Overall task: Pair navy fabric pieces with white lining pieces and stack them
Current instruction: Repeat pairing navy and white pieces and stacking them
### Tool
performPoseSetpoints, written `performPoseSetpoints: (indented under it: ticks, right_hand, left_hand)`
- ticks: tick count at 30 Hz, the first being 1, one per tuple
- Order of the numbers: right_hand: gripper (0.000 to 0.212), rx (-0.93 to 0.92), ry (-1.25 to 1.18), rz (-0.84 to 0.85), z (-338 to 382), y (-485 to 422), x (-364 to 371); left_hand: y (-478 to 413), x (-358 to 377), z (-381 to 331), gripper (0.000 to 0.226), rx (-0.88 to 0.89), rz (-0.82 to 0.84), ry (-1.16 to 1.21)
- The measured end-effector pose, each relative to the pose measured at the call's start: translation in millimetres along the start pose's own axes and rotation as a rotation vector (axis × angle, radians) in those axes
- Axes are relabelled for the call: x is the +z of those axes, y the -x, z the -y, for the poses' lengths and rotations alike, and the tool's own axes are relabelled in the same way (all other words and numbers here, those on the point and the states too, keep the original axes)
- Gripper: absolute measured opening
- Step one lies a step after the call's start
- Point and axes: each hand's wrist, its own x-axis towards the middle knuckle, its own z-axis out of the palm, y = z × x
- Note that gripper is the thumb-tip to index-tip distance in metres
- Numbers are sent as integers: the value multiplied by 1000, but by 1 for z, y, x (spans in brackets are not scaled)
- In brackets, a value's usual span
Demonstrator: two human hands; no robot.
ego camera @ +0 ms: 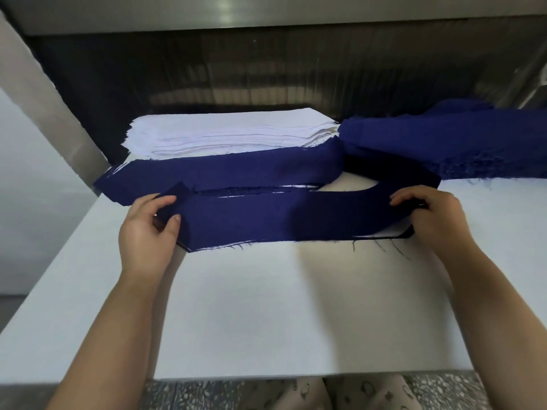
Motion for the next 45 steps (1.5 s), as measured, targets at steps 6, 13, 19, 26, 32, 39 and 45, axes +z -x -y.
performPoseSetpoints:
  ticks: [6,13,19,26,32,39,45]
  right_hand:
    - [36,108,-70,-64,-3,-2,-1]
    - [32,24,110,-85,-1,1,-3]
    - [31,27,51,-100,1,2,0]
    - [32,40,71,-63,0,1,0]
    - [28,66,90,-17,-2,0,0]
    - [29,75,28,-57,0,0,-1]
    - [32,91,-17,-88,3,0,-2]
  left_hand:
    - [-1,-1,2,30,-41,-27,42]
    - [-1,-2,2,30,-58,-53,77]
    - [-1,-2,4,31,-81,-72,77]
    - [-2,-2,6,32,-117,-29,18]
    - [-2,-2,4,35,-137,25,-44]
    - [-2,-3,2,36,-143,65,-107]
    - [-3,-3,-1,37,-146,64,-127]
